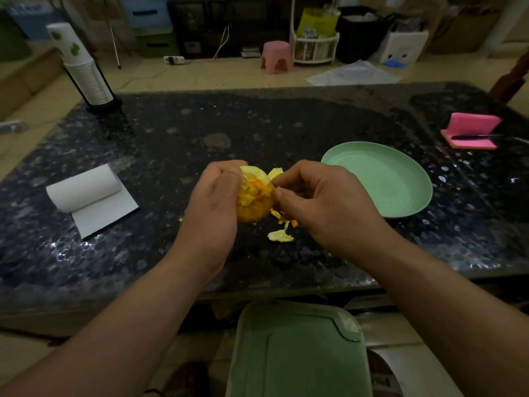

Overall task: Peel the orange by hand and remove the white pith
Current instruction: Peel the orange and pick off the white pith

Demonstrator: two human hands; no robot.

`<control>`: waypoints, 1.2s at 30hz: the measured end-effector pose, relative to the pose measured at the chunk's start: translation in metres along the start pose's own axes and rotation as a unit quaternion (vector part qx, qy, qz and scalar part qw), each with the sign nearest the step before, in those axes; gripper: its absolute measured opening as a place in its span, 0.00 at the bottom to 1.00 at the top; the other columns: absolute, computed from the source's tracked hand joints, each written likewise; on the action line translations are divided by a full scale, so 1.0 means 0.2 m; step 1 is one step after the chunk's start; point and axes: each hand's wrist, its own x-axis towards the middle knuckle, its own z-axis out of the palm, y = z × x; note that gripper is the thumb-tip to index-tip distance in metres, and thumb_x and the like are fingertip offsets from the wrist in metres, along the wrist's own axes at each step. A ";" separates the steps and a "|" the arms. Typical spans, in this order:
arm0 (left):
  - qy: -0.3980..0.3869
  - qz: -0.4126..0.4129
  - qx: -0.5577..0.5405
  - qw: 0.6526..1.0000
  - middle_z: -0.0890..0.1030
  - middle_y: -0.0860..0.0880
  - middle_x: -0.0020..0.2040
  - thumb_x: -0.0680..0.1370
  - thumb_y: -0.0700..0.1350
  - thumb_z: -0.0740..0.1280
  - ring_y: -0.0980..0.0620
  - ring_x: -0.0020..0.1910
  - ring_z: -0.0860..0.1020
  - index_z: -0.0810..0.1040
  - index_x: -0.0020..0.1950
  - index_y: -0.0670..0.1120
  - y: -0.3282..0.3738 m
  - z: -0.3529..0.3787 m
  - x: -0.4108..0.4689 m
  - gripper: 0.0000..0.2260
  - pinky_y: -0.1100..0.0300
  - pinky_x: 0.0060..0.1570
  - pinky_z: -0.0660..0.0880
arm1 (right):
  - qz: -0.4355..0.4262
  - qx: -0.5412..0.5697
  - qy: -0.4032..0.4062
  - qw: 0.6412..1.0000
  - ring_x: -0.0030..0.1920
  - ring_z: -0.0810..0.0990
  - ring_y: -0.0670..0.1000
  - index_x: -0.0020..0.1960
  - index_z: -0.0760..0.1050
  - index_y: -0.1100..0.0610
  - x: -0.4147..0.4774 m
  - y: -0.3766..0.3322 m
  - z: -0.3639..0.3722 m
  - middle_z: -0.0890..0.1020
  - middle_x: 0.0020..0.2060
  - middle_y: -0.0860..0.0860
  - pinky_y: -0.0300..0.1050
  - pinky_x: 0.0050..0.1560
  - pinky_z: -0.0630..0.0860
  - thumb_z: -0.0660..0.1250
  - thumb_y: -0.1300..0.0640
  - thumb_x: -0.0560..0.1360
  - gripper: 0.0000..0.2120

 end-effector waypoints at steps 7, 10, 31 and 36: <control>-0.007 0.054 0.085 0.995 0.82 0.51 0.54 0.80 0.57 0.59 0.54 0.49 0.82 0.77 0.64 0.53 -0.02 0.00 -0.02 0.16 0.54 0.45 0.82 | -0.038 -0.125 0.032 0.991 0.39 0.83 0.42 0.51 0.84 0.49 -0.01 -0.02 0.02 0.85 0.38 0.43 0.48 0.43 0.83 0.72 0.52 0.80 0.02; -0.004 0.093 0.122 0.988 0.81 0.52 0.53 0.81 0.57 0.60 0.52 0.50 0.81 0.75 0.66 0.53 -0.03 0.01 -0.04 0.17 0.46 0.47 0.83 | -0.055 -0.177 0.041 0.982 0.36 0.81 0.44 0.47 0.81 0.50 -0.02 -0.03 0.05 0.82 0.35 0.45 0.51 0.39 0.81 0.70 0.53 0.80 0.03; -0.009 -0.117 -0.159 0.980 0.87 0.44 0.44 0.87 0.48 0.55 0.48 0.41 0.86 0.80 0.54 0.45 0.05 -0.01 0.02 0.15 0.51 0.37 0.84 | 0.004 0.060 -0.038 0.997 0.41 0.87 0.48 0.51 0.83 0.51 -0.02 -0.04 -0.06 0.87 0.40 0.48 0.49 0.42 0.85 0.74 0.56 0.79 0.01; 0.007 -0.065 -0.067 0.996 0.85 0.41 0.57 0.86 0.50 0.58 0.46 0.51 0.84 0.83 0.60 0.48 0.04 -0.01 0.00 0.15 0.53 0.43 0.84 | -0.010 -0.040 -0.003 0.999 0.41 0.84 0.40 0.49 0.83 0.47 -0.02 -0.03 -0.03 0.85 0.38 0.41 0.39 0.41 0.82 0.74 0.49 0.79 0.03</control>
